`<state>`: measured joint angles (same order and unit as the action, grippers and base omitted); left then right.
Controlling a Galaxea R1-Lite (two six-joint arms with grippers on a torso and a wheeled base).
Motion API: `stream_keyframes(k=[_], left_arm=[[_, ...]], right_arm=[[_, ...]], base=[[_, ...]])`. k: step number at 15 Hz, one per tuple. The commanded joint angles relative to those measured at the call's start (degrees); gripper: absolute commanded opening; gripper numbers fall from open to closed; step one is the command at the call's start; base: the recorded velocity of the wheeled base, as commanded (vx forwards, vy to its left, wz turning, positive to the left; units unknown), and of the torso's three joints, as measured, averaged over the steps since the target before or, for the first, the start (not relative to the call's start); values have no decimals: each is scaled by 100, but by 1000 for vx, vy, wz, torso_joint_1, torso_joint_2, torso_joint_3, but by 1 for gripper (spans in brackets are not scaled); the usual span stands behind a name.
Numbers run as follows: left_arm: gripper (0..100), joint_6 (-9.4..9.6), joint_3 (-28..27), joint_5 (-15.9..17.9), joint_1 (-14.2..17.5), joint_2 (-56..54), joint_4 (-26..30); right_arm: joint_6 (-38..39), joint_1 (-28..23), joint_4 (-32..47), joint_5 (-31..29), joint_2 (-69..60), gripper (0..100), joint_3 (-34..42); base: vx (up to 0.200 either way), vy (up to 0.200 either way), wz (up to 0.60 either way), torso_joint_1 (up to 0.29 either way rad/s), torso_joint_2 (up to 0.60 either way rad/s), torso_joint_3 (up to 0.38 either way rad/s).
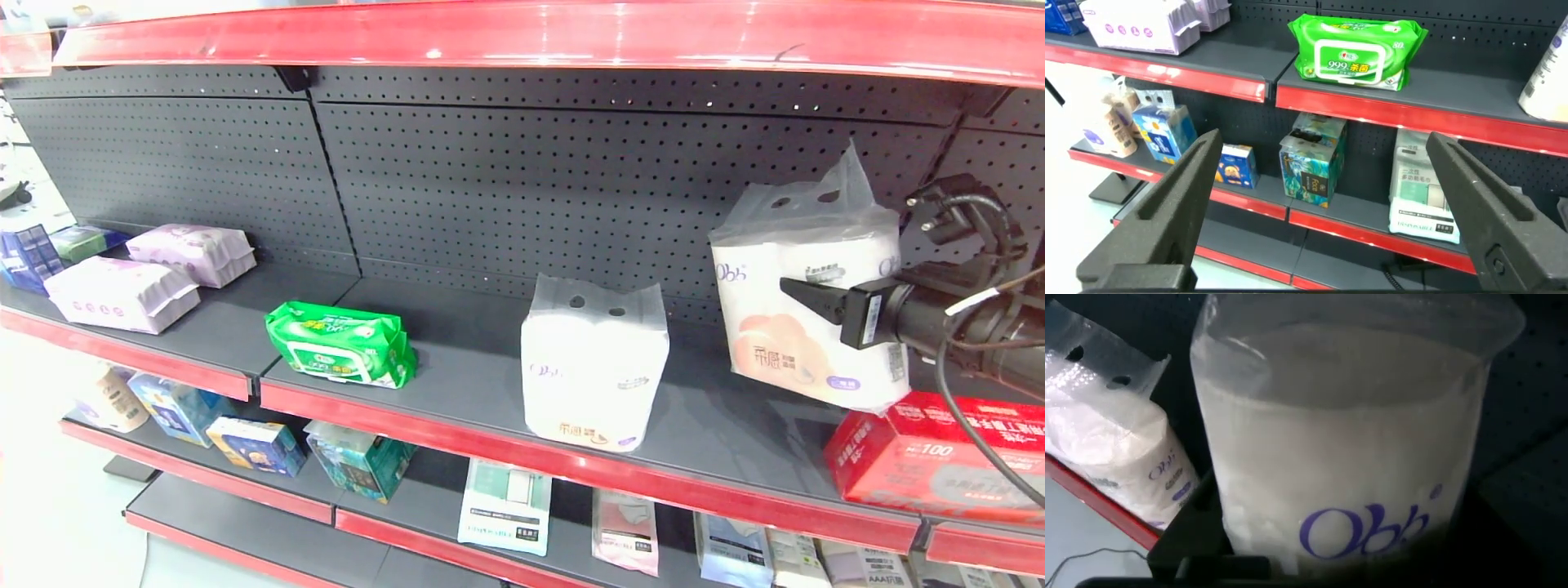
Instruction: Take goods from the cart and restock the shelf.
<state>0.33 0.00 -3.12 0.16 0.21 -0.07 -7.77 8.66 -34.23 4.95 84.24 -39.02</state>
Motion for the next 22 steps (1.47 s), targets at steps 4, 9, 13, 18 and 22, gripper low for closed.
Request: stream_keyframes(k=[4,9,13,18,22], left_arm=[[100,2,0,-4,2,6,-1],[100,2,0,-4,2,6,-1],[100,2,0,-4,2,-3,-1],[100,2,0,-4,2,6,-1],[100,2,0,-4,2,6,-10]], right_arm=[[21,154,-66,217,620,0,-220],[3,172,-75,331,814,0,-448],[12,145,-75,366,928,0,-457],[-50,180,-66,595,1402,0,-1072],[-155,251,-66,832,1895,0,-1424]], base=[[0,0,0,0,0,0],[0,0,0,0,0,0],[0,0,0,0,0,0],[0,0,0,0,0,0],[0,0,0,0,0,0]])
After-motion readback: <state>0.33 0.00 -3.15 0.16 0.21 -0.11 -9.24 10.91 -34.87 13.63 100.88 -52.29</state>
